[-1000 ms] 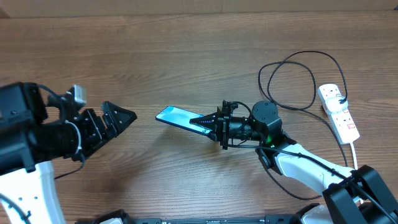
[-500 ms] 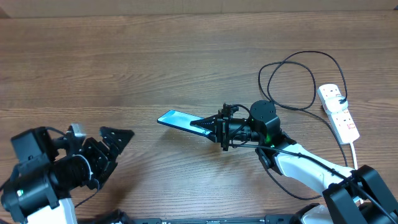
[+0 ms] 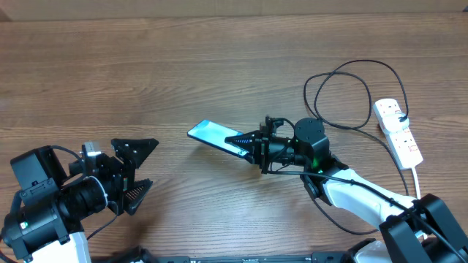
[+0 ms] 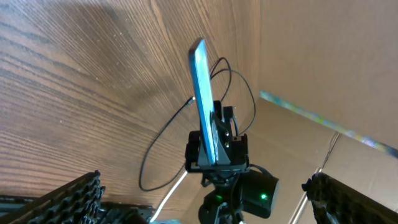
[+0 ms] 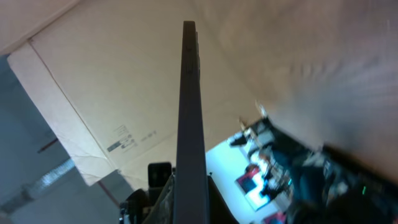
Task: Plug charger to phone and switch on socket
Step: 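Hold the phone with the right gripper while the left gripper retreats, then move the left gripper to the phone's top edge and close on it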
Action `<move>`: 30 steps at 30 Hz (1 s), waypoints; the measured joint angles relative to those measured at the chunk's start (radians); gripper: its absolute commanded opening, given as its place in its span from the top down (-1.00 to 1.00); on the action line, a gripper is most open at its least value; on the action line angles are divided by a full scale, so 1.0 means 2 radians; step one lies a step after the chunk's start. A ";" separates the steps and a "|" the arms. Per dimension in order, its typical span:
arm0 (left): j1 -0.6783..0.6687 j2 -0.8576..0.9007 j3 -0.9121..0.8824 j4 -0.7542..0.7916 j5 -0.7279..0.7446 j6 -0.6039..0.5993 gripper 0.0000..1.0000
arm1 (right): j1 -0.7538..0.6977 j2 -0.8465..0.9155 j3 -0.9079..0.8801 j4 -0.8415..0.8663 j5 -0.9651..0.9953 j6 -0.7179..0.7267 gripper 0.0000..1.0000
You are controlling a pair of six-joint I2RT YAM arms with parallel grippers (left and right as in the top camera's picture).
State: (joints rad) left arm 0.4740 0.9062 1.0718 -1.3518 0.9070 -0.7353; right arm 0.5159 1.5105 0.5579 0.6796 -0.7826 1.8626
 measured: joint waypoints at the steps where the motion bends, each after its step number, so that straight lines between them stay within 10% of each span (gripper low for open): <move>1: 0.000 0.000 0.000 0.000 0.001 -0.003 -0.99 | 0.000 0.000 0.000 0.000 0.009 -0.013 0.92; 25: -0.190 0.126 -0.003 0.208 -0.033 -0.142 -0.99 | 0.000 0.000 0.000 0.052 0.072 -0.115 0.92; 30: -0.226 0.157 -0.003 0.261 -0.052 -0.165 -0.60 | 0.000 0.000 0.000 0.053 0.073 -0.105 0.92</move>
State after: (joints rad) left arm 0.0223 1.2201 1.0660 -0.8303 0.8032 -1.0649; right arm 0.5159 1.5101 0.5579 0.7849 -0.6361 1.6535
